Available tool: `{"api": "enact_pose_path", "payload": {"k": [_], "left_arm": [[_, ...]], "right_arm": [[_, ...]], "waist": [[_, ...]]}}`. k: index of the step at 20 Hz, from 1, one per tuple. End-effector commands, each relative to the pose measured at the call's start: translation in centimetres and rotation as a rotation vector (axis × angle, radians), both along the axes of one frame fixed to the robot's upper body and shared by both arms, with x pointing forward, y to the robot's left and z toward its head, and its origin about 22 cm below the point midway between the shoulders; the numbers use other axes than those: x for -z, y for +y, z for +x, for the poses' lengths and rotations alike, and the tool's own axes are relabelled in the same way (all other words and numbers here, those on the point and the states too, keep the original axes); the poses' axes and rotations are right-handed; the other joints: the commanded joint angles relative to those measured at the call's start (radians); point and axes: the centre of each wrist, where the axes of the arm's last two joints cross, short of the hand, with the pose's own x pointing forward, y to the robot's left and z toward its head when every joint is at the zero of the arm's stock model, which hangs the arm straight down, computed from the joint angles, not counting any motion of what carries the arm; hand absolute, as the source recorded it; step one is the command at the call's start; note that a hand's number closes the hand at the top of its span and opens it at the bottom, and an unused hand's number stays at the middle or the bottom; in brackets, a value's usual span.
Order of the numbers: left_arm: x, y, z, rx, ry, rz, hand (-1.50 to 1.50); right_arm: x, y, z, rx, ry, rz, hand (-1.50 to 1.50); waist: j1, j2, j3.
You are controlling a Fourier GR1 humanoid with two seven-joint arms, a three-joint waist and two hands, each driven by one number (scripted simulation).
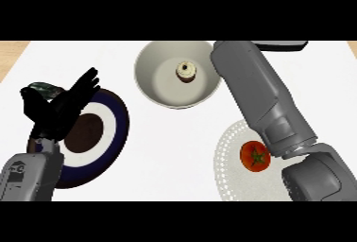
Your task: Pick the cupcake from the placemat and place it in the bowl
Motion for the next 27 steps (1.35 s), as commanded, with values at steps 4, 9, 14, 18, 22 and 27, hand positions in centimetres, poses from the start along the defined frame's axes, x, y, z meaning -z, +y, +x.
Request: {"api": "enact_pose_path", "payload": {"k": [4,9,14,18,22,27], "left_arm": [[1.6,1.6,-2.0,-0.072,0.034,-0.011,0.00],[0.6,3.2,-1.3,-0.115,0.038,0.007,0.00],[1.9,3.0,-2.9,-0.126,0.067,0.005,0.00],[1.5,4.3,-3.4,-0.142,0.060,-0.011,0.00],[2.6,4.9,-4.0,-0.145,0.064,0.006,0.00],[1.7,4.7,-3.4,-0.165,0.052,-0.008,0.00]], "right_arm": [[1.0,-4.1,0.3,0.065,-0.056,-0.024,-1.50],[0.0,-1.9,-1.7,-0.125,-0.137,-0.088,-1.50],[-1.3,-1.5,-4.7,-0.211,-0.214,-0.081,-1.50],[-1.6,-0.3,-8.2,-0.367,-0.252,0.011,-1.50],[-2.9,0.0,-12.6,-0.460,-0.307,0.131,-1.50],[-0.7,-0.2,-19.3,-0.533,-0.310,0.144,1.50]], "waist": [[-0.069,-0.028,0.001],[-0.108,-0.042,0.001],[-0.141,-0.057,0.002],[-0.136,-0.064,0.003],[-0.134,-0.063,0.002],[-0.164,-0.067,0.002]]}}
